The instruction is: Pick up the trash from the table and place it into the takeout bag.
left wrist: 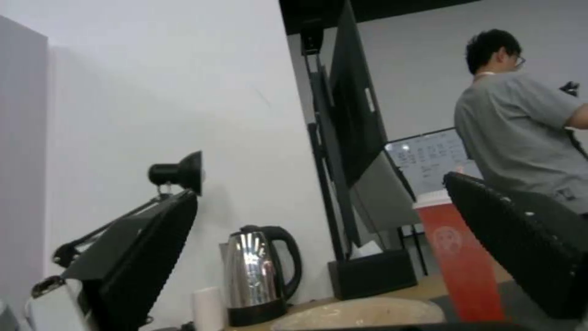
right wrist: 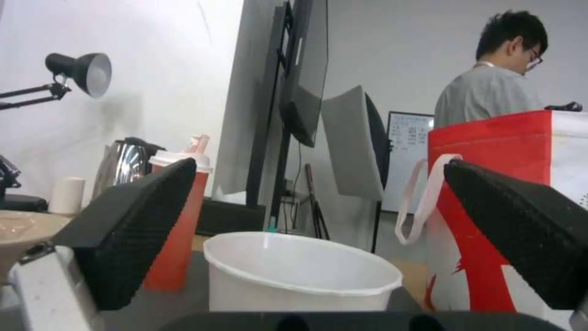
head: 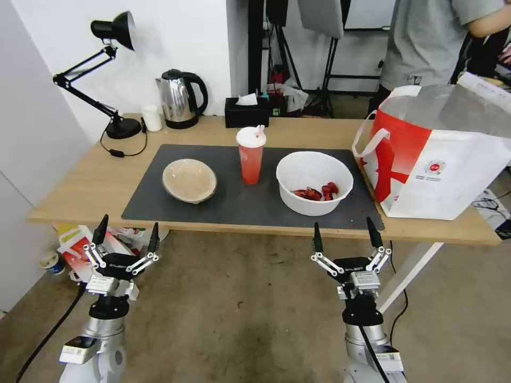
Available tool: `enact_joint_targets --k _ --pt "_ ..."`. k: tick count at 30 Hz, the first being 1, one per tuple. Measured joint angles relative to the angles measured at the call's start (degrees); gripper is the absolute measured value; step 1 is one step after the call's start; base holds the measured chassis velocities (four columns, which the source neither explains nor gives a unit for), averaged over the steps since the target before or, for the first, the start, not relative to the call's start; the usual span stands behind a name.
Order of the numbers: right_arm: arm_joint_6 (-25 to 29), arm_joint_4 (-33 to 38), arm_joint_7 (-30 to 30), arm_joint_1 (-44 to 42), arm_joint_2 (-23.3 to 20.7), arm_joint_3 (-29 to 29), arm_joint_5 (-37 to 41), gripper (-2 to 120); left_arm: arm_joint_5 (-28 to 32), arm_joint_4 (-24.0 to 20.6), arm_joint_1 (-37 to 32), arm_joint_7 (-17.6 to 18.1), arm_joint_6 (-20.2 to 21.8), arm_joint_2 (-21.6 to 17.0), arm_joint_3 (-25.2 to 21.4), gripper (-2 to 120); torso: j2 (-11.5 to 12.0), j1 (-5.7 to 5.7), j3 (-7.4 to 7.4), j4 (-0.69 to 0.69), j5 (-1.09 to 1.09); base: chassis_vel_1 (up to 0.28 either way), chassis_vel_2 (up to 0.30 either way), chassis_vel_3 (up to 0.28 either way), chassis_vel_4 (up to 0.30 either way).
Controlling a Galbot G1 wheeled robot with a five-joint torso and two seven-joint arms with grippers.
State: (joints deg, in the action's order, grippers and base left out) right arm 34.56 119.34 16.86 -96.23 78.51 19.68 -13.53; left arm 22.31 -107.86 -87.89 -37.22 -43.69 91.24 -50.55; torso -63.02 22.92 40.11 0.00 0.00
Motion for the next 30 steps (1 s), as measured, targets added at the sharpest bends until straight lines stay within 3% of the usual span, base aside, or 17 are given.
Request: enact_joint_targets --k 11,15,24,27,28,30 --pt "-2.1 2.7 -2.1 -0.5 -2.6 0.6 3.3 100 0.0 -0.8 -0.3 -0.8 1.1 0.0 0.3 100 0.0 0.0 0.0 -0.01 0.01 0.0 0.0 0.0 0.0" --pt "-9.1 7.3 -7.8 0.7 -8.3 2.2 11.6 100 0.0 -0.9 -0.7 -0.8 1.1 0.0 -0.1 100 0.0 0.0 0.0 0.0 0.0 0.0 0.0 0.0 0.0" --pt "-21.8 12.4 -12.4 4.4 -17.8 4.9 23.0 100 0.4 -0.8 -1.2 -0.9 0.9 -0.1 -0.6 100 0.0 0.0 0.0 0.0 0.02 0.0 0.0 0.0 0.0" --pt "-25.7 13.3 -13.8 7.0 -23.7 5.6 27.7 100 0.4 -0.7 -1.3 -1.0 0.9 -0.1 -0.9 100 0.0 0.0 0.0 -0.01 0.01 0.0 0.0 0.0 0.0" --pt "-25.7 13.3 -13.8 7.0 -23.7 5.6 27.7 100 0.4 -0.7 -1.3 -1.0 0.9 -0.1 -0.9 100 0.0 0.0 0.0 -0.01 0.01 0.0 0.0 0.0 0.0" --pt "-28.3 13.3 -14.3 9.9 -28.8 6.7 32.3 100 0.5 -0.7 -1.4 -1.1 0.8 -0.1 -1.0 100 0.0 0.0 0.0 0.0 0.02 0.0 0.0 0.0 0.0"
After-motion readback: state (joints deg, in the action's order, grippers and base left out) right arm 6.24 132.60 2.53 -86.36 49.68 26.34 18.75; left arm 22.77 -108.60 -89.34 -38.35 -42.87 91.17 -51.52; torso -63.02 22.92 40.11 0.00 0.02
